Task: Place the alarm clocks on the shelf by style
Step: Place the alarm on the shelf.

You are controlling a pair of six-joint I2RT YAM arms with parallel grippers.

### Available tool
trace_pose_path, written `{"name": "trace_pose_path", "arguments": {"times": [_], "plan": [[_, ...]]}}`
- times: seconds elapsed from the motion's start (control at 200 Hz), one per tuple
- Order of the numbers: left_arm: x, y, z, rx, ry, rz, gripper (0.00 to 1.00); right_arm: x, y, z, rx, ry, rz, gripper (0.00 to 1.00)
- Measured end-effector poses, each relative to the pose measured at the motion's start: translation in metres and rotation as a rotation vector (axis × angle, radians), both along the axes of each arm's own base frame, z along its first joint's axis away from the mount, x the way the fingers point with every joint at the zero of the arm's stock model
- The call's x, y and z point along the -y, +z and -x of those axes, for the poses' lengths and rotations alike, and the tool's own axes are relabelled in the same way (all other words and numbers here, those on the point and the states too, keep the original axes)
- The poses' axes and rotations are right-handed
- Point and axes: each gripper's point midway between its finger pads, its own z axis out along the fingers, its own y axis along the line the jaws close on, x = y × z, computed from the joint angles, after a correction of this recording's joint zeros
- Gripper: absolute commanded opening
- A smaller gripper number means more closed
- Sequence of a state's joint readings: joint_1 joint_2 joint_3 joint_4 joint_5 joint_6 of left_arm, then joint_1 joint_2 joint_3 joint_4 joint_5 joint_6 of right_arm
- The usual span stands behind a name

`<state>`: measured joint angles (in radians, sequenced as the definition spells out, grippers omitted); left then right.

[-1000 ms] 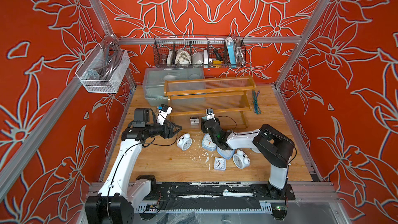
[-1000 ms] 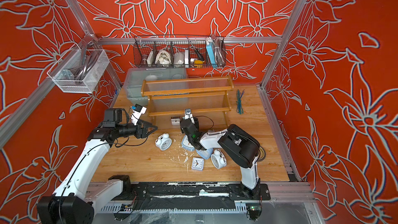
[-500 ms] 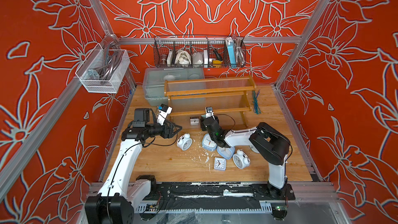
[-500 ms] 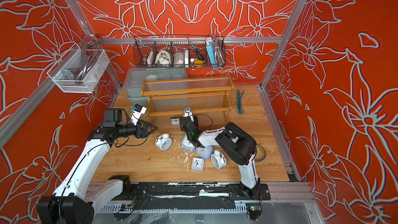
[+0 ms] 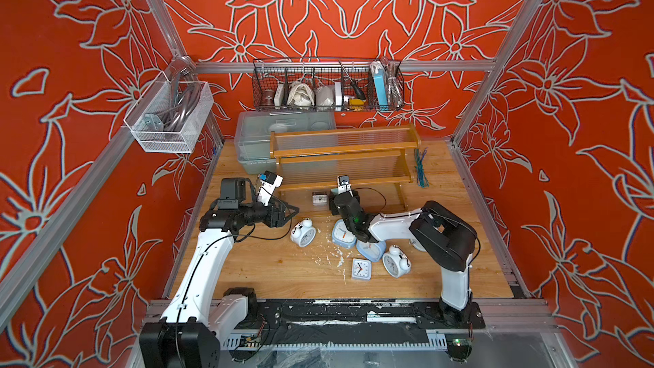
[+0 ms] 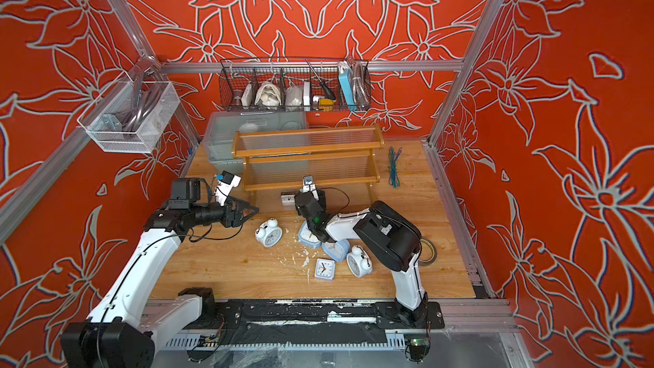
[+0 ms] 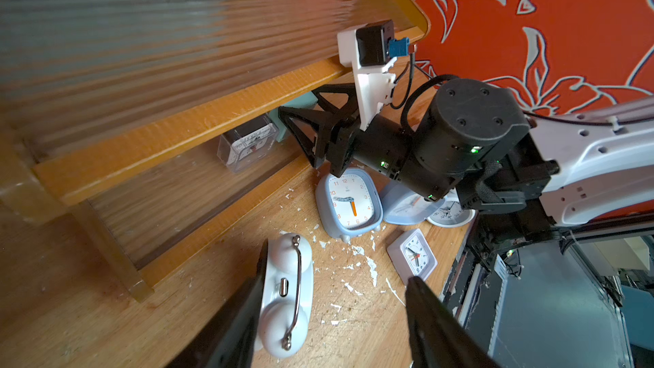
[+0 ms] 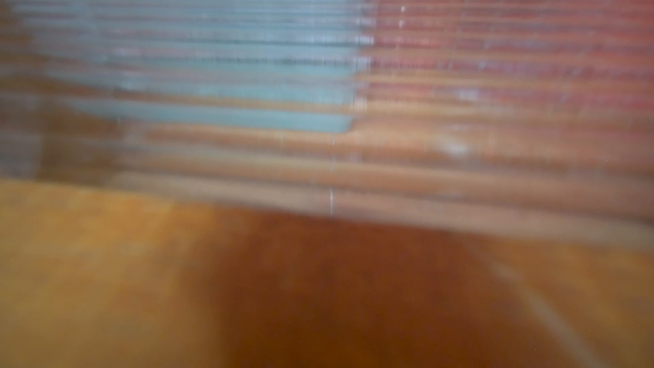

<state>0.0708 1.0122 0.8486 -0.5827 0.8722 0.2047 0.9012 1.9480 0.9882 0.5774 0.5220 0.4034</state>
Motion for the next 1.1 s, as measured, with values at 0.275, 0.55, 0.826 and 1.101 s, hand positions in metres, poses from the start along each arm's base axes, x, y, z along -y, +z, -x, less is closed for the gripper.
{"name": "trace_pose_path", "arguments": {"times": [0.275,0.55,0.826,1.101], "plan": [[0.000,0.000,0.000,0.000,0.000,0.000,0.66,0.004,0.002,0.005,-0.029,0.005,0.024,0.82],[0.000,0.000,0.000,0.000,0.000,0.000,0.66,0.011,0.055,0.020,-0.033,0.036,-0.061,0.86],[0.000,0.000,0.000,0.000,0.000,0.000,0.66,0.022,0.075,0.062,-0.141,0.100,-0.078,0.81],[0.000,-0.004,0.001,-0.012,-0.001,0.002,0.66,0.018,0.078,0.147,-0.255,0.230,-0.064,0.81]]}}
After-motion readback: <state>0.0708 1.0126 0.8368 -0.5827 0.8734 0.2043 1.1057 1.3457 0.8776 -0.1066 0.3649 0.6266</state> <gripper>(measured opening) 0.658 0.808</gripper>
